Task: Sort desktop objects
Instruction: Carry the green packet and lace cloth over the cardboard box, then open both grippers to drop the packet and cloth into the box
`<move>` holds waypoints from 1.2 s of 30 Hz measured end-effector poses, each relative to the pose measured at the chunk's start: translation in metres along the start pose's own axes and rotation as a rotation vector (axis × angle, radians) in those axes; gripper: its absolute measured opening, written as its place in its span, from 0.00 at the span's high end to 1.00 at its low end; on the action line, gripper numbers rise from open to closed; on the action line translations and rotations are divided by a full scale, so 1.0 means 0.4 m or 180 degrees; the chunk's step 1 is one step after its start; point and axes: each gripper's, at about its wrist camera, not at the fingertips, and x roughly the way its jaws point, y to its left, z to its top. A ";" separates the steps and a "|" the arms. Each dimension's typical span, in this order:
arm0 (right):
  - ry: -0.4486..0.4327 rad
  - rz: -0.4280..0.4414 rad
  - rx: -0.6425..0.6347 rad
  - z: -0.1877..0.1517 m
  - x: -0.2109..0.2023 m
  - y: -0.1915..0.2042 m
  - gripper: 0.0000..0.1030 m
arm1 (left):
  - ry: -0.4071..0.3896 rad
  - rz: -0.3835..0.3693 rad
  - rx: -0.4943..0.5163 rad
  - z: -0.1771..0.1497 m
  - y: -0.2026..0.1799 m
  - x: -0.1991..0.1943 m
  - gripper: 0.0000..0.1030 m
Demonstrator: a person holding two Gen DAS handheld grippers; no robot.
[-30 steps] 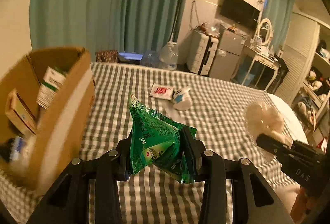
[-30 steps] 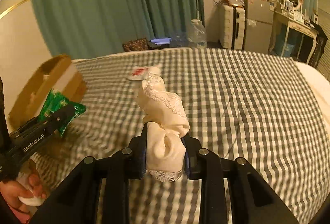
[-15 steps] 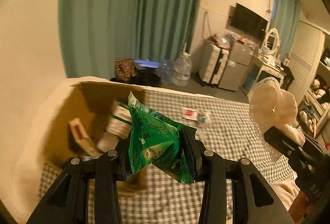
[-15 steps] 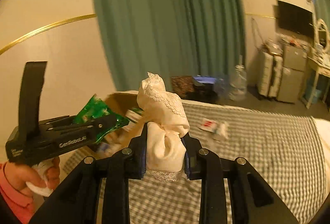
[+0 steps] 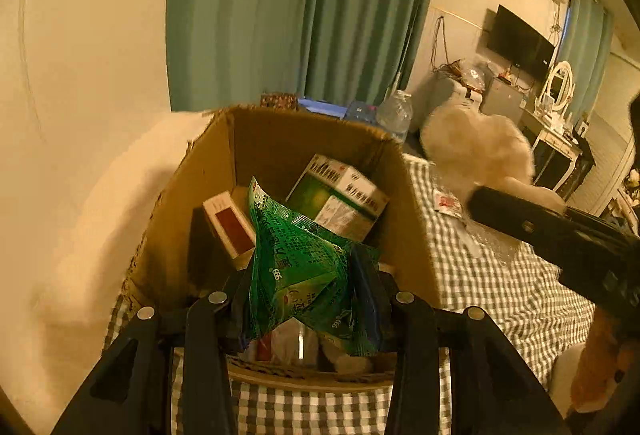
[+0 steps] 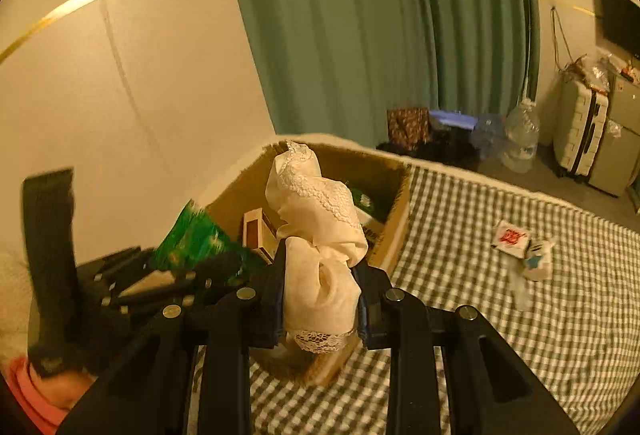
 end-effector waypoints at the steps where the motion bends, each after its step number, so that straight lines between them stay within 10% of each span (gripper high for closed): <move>1: 0.0034 0.0008 0.0032 -0.002 0.019 -0.009 0.75 | 0.0007 0.0027 -0.0039 -0.006 0.011 0.010 0.60; 8: 0.0233 -0.0104 0.0022 -0.012 0.159 0.012 0.72 | -0.0032 0.0096 0.0045 -0.016 0.037 0.033 0.54; 12: 0.0199 -0.0197 -0.0035 -0.003 0.161 0.031 0.43 | -0.0022 0.0171 0.0009 -0.019 0.053 0.036 0.28; 16: 0.0008 -0.0281 -0.0126 -0.002 0.107 0.037 0.39 | -0.0086 0.0203 -0.0018 -0.023 0.026 0.025 0.07; 27: -0.0455 -0.0656 -0.0380 0.014 -0.199 0.000 0.34 | -0.0212 0.0163 0.0565 -0.037 -0.200 -0.079 0.04; 36: -0.0592 -0.0784 -0.0062 -0.075 -0.389 -0.181 0.34 | -0.0176 0.0234 0.0203 -0.043 -0.332 -0.127 0.00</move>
